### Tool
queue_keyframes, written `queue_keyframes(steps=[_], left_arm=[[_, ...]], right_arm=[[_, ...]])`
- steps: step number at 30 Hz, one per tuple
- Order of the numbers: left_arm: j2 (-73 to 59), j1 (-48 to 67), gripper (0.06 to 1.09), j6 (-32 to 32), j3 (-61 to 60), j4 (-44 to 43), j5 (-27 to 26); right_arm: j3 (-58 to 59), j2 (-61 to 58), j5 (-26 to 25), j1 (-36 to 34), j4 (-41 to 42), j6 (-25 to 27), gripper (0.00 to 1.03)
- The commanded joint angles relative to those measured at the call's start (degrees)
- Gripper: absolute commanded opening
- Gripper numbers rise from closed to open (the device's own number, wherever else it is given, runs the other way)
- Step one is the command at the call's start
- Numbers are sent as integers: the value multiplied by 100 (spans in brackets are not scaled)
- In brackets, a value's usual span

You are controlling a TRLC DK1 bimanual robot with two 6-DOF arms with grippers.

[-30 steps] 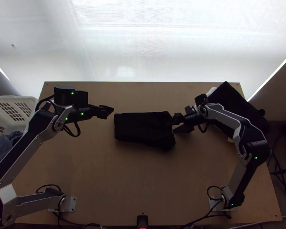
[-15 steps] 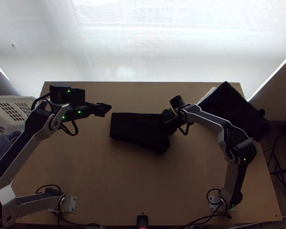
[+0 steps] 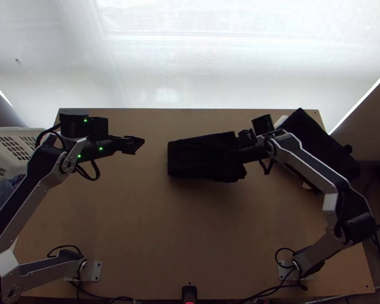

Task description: Fold the t-shirt

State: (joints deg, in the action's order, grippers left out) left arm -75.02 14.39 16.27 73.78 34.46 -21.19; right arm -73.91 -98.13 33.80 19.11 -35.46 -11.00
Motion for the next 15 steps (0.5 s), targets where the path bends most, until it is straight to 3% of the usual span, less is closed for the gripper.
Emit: queue_keyframes(steps=[1, 8, 15], left_arm=[[-21, 20, 104, -10, 40, -9, -26], [-74, 90, 104, -10, 84, -36, -26], [-12, 72, 104, -1, 58, -27, -26]], right_arm=[[-528, 707, 118, -400, -848, 327, 3], [-1328, 821, 171, -532, -1033, 274, 3], [-2049, 839, 478, -1331, -1024, 327, 3]])
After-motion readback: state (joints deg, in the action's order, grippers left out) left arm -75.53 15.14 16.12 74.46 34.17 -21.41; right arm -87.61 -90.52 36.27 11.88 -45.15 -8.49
